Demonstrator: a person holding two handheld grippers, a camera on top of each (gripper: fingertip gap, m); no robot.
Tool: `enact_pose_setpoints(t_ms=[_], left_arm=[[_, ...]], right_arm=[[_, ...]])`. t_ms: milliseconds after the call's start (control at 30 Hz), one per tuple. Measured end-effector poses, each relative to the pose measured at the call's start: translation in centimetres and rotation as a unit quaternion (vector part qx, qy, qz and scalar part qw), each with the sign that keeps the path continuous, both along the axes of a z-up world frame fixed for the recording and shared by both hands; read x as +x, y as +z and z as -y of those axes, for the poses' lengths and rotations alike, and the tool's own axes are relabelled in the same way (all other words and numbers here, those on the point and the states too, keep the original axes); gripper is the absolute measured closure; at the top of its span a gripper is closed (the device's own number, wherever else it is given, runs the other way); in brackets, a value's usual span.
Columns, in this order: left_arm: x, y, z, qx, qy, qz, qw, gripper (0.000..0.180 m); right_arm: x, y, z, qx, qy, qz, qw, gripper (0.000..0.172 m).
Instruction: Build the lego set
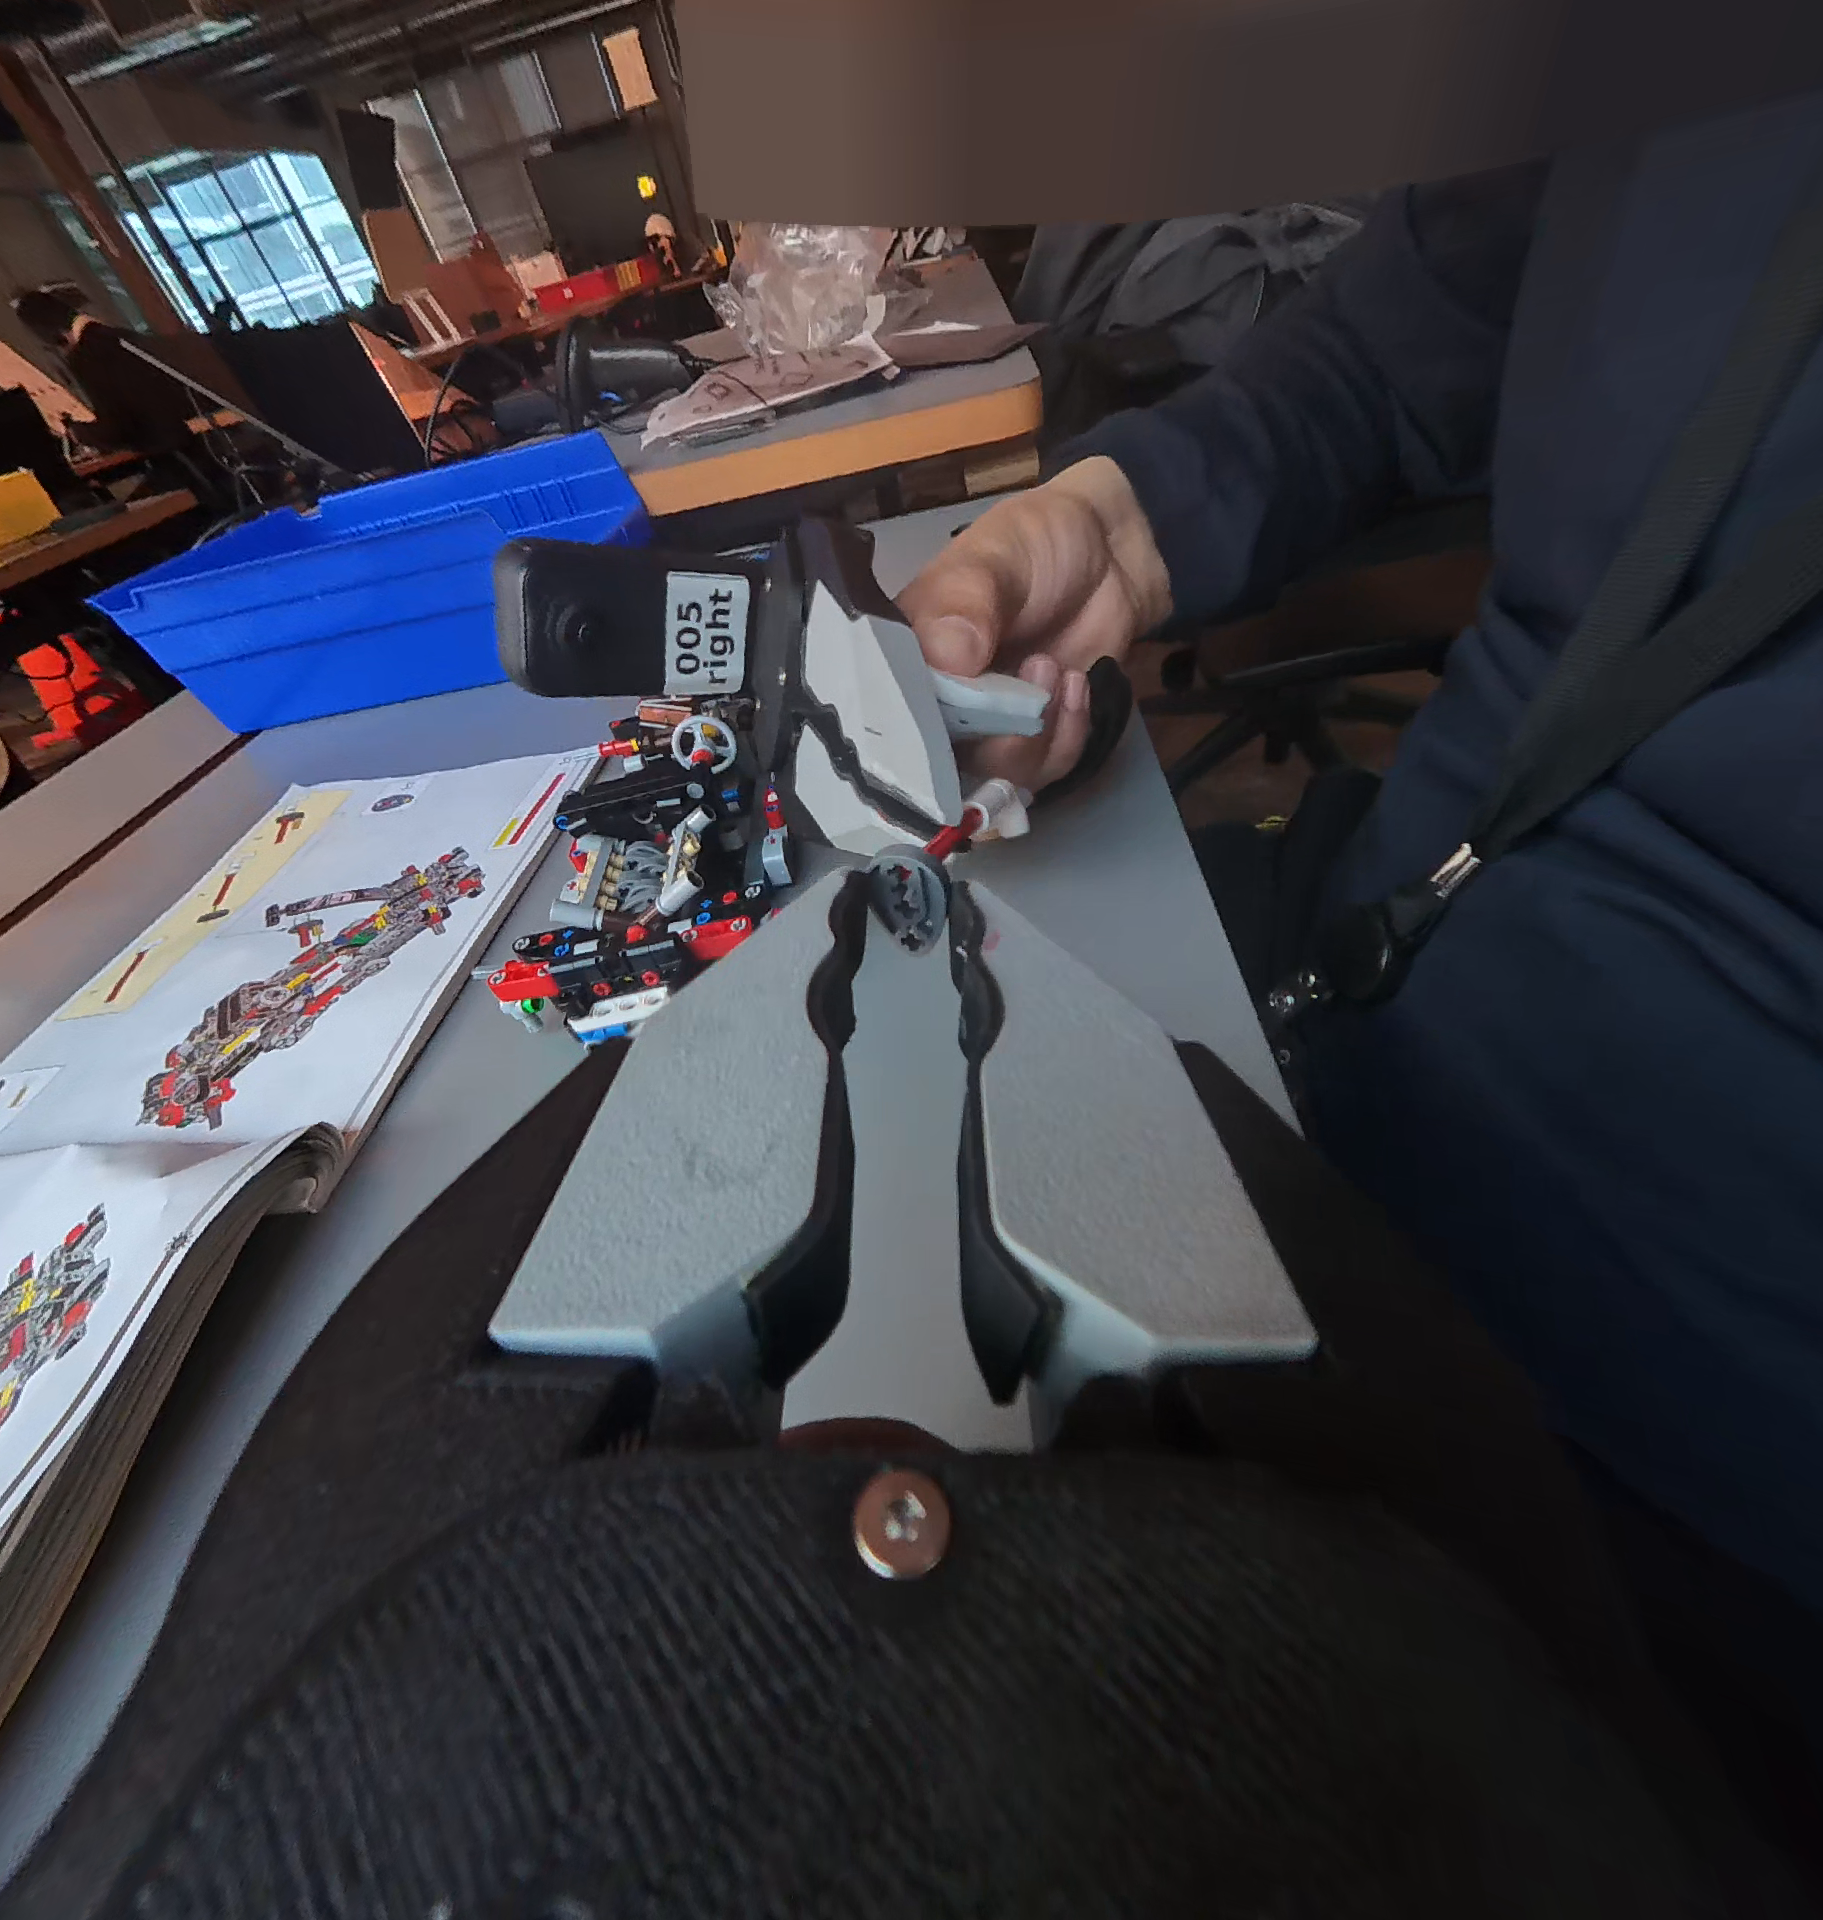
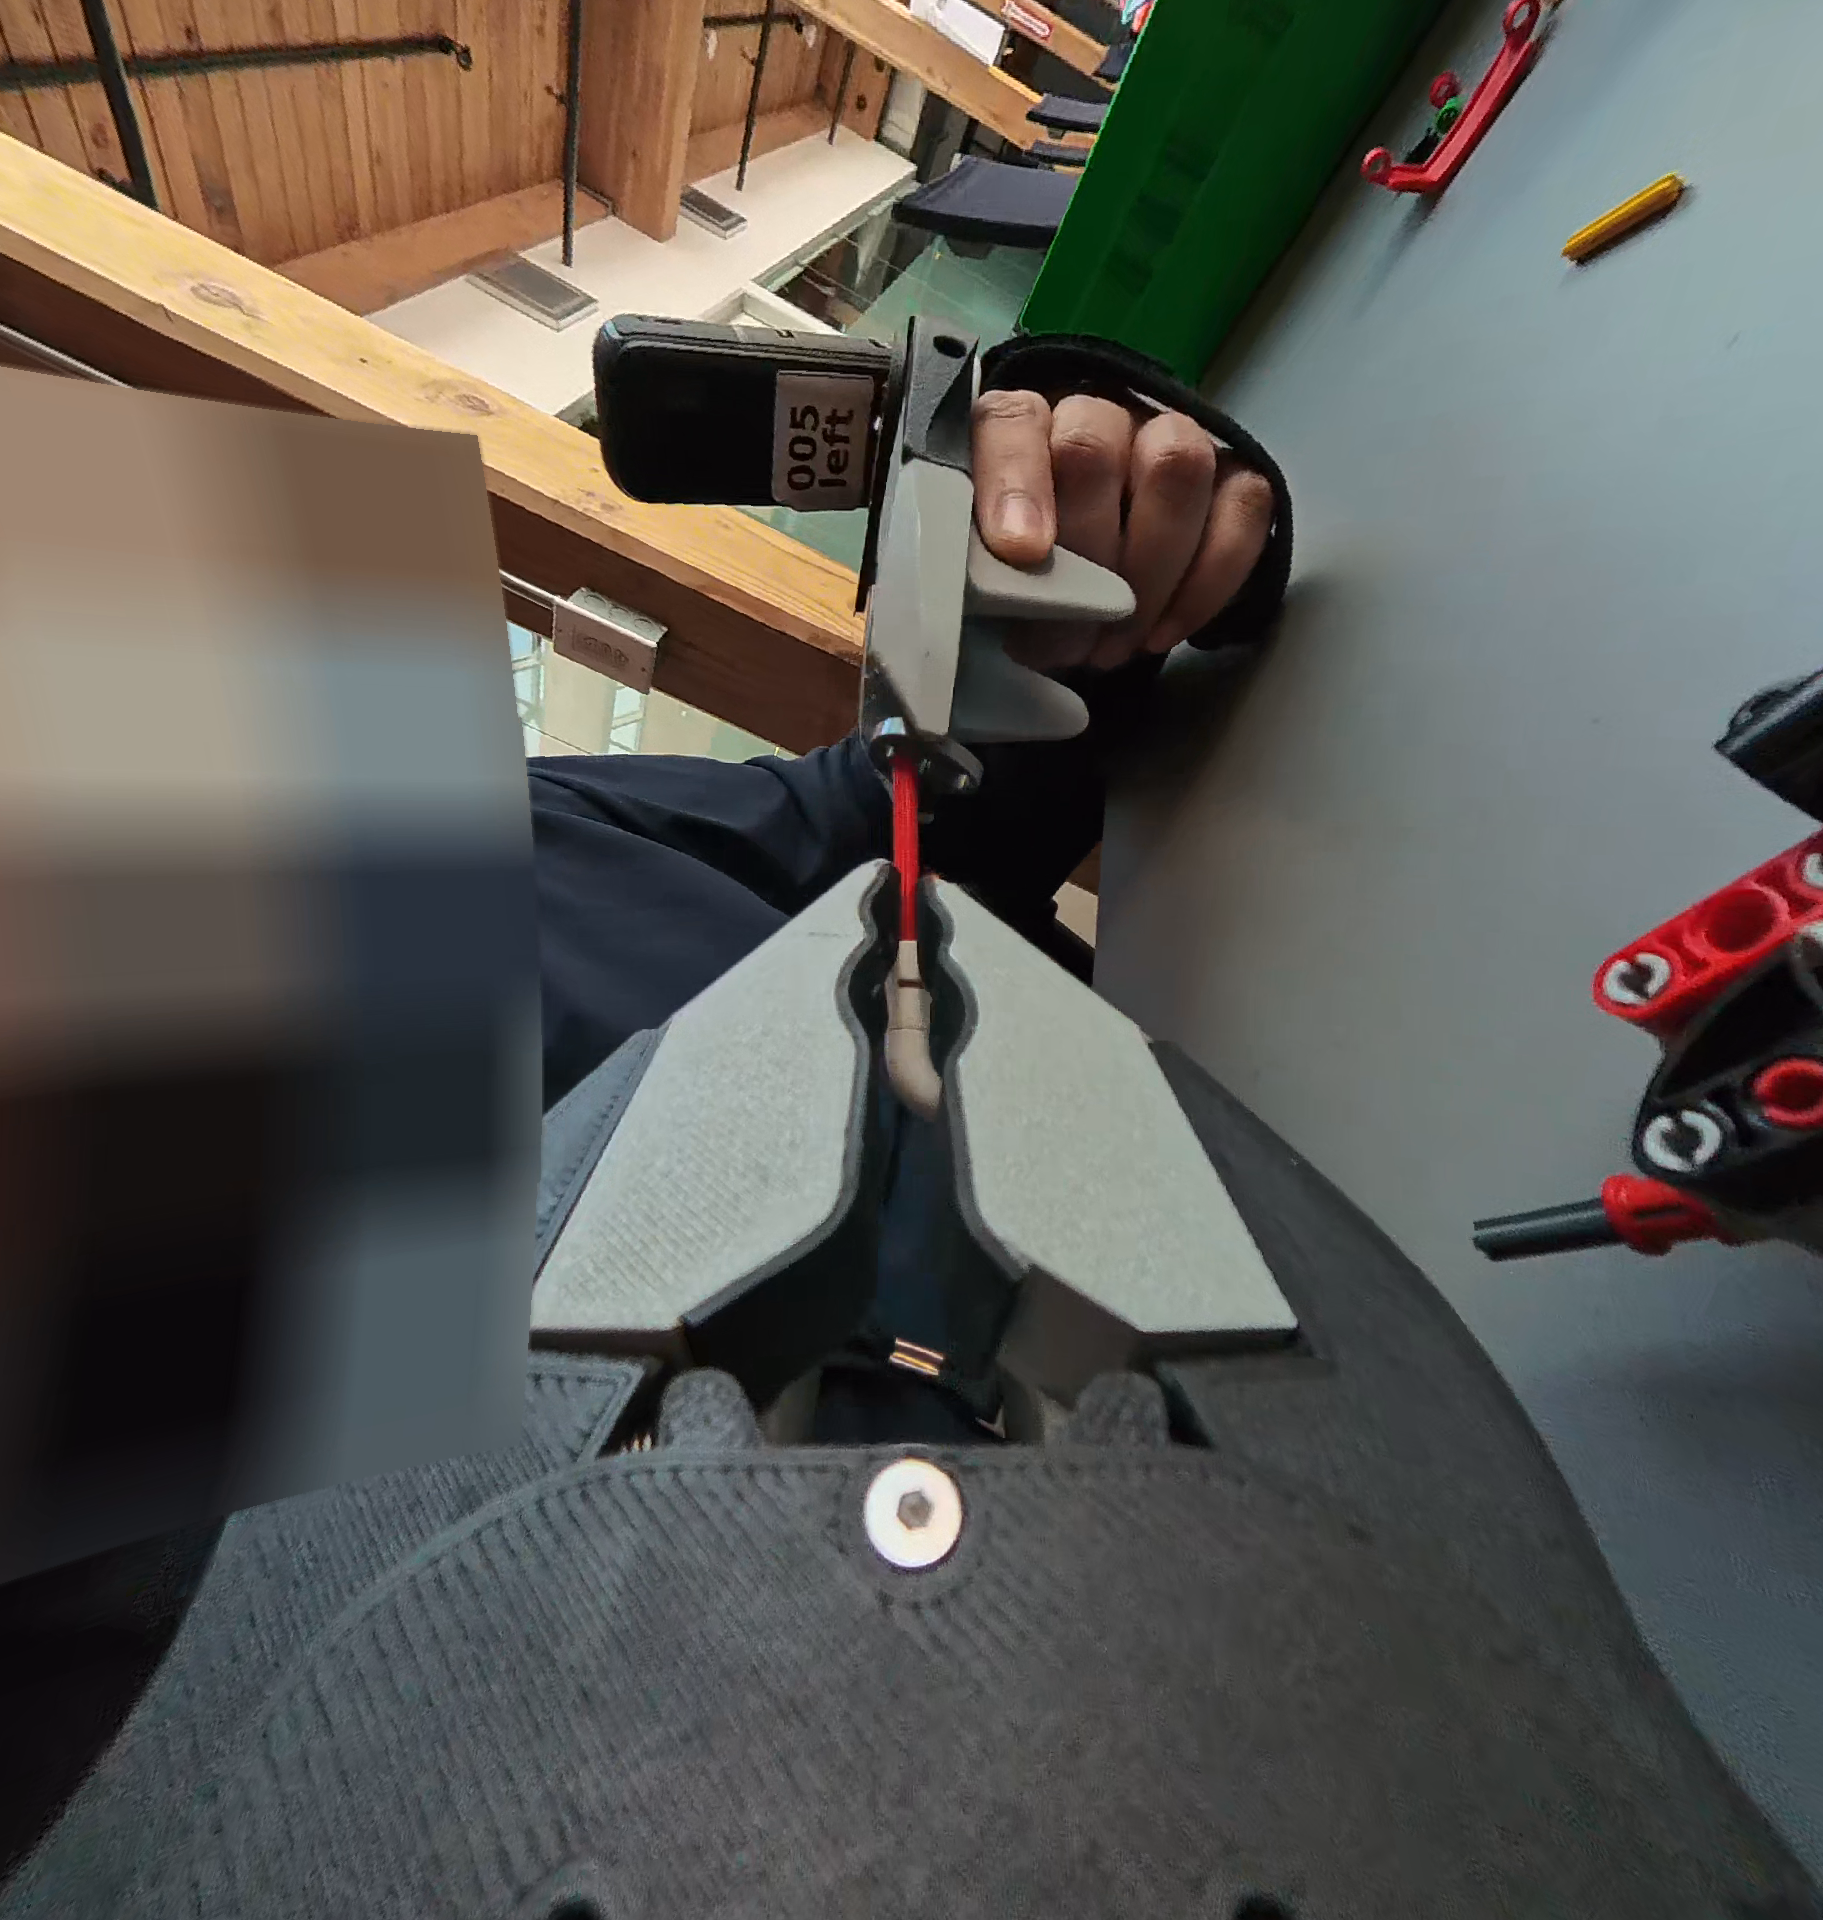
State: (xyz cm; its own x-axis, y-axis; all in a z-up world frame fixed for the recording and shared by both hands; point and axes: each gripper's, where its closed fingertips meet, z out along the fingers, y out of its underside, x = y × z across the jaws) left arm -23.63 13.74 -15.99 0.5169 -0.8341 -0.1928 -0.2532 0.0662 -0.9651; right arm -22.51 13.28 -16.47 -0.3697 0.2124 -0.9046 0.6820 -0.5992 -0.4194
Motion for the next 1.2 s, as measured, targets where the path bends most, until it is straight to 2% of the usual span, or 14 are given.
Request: enact_pose_setpoints(t_ms=[167, 267, 500, 567, 667, 867, 967, 1100, 1200], left_arm=[[0.0, -2.0, 0.2, -0.012, 0.003, -0.073, 0.997, 0.167], [0.2, -1.8, 0.8, 0.003, -0.015, -0.073, 0.997, 0.167], [0.3, -2.2, 0.6, 0.011, -0.002, -0.091, 0.996, 0.167], [0.2, -2.9, 0.7, 0.014, -0.003, -0.119, 0.993, 0.167], [0.5, -3.7, 0.7, 0.022, 0.001, -0.154, 0.988, 0.167], [1.1, -3.5, 0.9, 0.035, 0.017, -0.153, 0.987, 0.167], [1.2, -4.4, 1.0, 0.035, 0.026, -0.185, 0.982, 0.167], [1.3, -6.1, 1.6, 0.033, 0.005, -0.243, 0.97, 0.167], [1.2, -6.2, 1.9, 0.035, -0.005, -0.243, 0.969, 0.167]], right_arm=[[0.0, -1.8, 0.2, 0.039, 0.0, 0.017, 0.999, 0.172], [0.2, -1.6, 0.5, 0.027, 0.011, 0.016, 0.999, 0.172], [0.3, -1.8, 0.5, 0.028, 0.013, 0.019, 0.999, 0.172], [0.3, -2.4, 0.6, 0.056, 0.014, 0.025, 0.998, 0.172], [0.5, -3.4, 0.6, 0.144, 0.02, 0.019, 0.989, 0.172], [1.2, -3.3, 1.0, 0.146, 0.047, 0.006, 0.988, 0.172], [1.4, -4.3, 1.6, 0.181, 0.069, 0.02, 0.981, 0.172], [1.6, -5.9, 2.4, 0.257, 0.091, 0.034, 0.962, 0.172], [1.6, -6.0, 2.5, 0.27, 0.093, 0.03, 0.958, 0.172]])
